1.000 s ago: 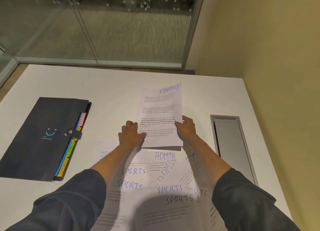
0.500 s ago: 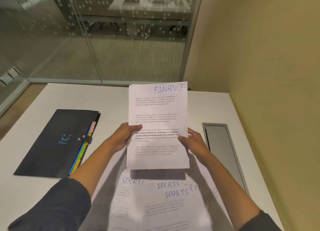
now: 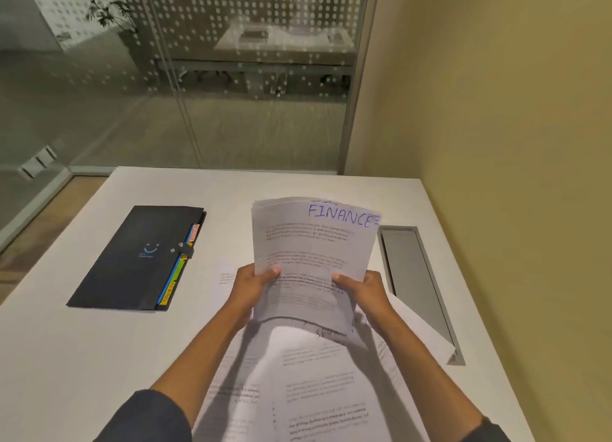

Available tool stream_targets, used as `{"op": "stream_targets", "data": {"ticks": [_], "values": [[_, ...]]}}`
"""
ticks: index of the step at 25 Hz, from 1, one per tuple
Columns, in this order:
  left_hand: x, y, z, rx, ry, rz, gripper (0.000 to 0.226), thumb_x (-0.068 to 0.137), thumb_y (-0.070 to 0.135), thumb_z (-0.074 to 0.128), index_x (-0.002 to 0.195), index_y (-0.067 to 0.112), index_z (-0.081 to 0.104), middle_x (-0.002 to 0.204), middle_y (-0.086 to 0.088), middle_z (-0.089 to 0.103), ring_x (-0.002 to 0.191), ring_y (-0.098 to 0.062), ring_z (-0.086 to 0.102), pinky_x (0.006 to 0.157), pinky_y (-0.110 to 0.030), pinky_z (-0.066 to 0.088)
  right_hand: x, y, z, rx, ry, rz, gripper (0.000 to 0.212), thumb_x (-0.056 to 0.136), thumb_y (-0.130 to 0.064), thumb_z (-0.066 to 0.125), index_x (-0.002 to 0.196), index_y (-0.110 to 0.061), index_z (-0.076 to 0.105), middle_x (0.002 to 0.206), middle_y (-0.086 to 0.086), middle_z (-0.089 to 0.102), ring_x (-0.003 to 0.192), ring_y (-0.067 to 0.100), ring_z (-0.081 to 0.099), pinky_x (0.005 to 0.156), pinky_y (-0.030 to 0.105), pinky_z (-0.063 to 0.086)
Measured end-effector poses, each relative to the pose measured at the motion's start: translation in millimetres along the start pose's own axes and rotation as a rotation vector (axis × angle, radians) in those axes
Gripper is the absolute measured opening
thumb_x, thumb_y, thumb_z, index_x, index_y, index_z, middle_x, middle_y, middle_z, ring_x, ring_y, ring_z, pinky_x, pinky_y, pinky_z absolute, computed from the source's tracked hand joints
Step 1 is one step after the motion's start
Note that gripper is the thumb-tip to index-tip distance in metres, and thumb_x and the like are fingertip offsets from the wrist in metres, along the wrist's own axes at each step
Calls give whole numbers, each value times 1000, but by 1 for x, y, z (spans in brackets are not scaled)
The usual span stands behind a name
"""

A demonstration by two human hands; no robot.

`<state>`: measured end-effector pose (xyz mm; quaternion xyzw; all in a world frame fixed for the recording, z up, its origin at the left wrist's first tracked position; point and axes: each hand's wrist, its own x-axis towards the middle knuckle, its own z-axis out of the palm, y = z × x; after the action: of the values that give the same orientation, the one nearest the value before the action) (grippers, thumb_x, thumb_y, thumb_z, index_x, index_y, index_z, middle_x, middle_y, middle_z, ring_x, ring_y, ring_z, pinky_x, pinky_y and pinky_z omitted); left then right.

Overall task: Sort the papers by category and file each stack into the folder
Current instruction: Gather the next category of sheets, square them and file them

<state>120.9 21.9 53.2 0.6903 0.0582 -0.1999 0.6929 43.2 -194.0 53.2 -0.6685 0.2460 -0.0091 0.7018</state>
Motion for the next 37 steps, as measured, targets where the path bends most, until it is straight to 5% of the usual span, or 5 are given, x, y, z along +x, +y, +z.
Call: {"op": "stream_targets", "data": {"ticks": [16,20,28,37], "values": [[-49,-6,-5,25,-32,82,12,87,15,68,96,22,70,95,4,74,83,-11,70,72,-28,53,-51,1,3,-46,40,-186,17,83,-12,76,96,-21,72,95,-3,76,83,14,73,70,26,57],[-52,4,-3,30,-45,149,13,88,15,68,97,23,70,99,2,74,88,-14,70,80,-32,55,-56,-10,0,-10,71,-217,20,81,-14,79,100,-14,73,94,-1,76,83,13,73,71,25,59],[-61,7,-2,46,-62,205,10,89,19,66,94,27,71,86,10,75,74,-1,70,66,-20,52,-60,-16,-2,-32,48,-277,14,82,-13,78,95,-15,75,85,-4,76,72,6,71,61,17,53],[-63,-5,-6,77,-62,208,16,89,17,66,100,27,70,98,6,75,84,-6,70,75,-25,55,-57,-7,-5,-84,39,-268,19,83,-13,77,103,-12,75,92,0,77,82,15,73,68,24,57]]}}
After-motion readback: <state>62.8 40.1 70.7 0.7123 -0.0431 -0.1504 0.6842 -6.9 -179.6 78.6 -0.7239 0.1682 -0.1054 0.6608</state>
